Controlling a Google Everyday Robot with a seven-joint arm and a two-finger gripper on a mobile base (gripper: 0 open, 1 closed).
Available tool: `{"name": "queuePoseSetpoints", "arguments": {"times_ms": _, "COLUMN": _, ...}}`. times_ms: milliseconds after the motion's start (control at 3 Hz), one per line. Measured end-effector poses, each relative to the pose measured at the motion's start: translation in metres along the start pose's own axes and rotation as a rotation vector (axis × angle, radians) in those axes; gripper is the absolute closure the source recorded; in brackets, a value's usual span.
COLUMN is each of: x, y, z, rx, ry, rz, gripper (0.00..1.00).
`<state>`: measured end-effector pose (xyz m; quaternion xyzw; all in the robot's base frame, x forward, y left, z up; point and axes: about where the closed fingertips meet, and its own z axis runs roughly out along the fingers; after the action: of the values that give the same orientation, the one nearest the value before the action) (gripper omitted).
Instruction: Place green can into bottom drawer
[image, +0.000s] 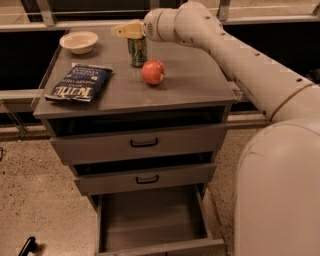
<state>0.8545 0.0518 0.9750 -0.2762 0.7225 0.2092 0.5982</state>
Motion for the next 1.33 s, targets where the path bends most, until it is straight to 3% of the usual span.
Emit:
{"name": "queuePoseSetpoints", "arguments": {"times_ms": 333, "x": 0.012, "y": -0.01, "z": 0.019, "rx": 0.052, "ry": 0.018, "rz": 0.028, "gripper": 0.0}}
{"name": "queuePoseSetpoints", "arguments": {"times_ms": 667, "x": 0.027, "y": -0.017, "z": 0.03, "rx": 0.07, "ry": 0.044, "rz": 0.053, "gripper": 0.0}}
{"name": "queuePoseSetpoints", "arguments": {"times_ms": 1333, "x": 0.05, "y": -0.014, "z": 0.04, "rx": 0.035, "ry": 0.084, "rz": 0.068, "gripper": 0.42}}
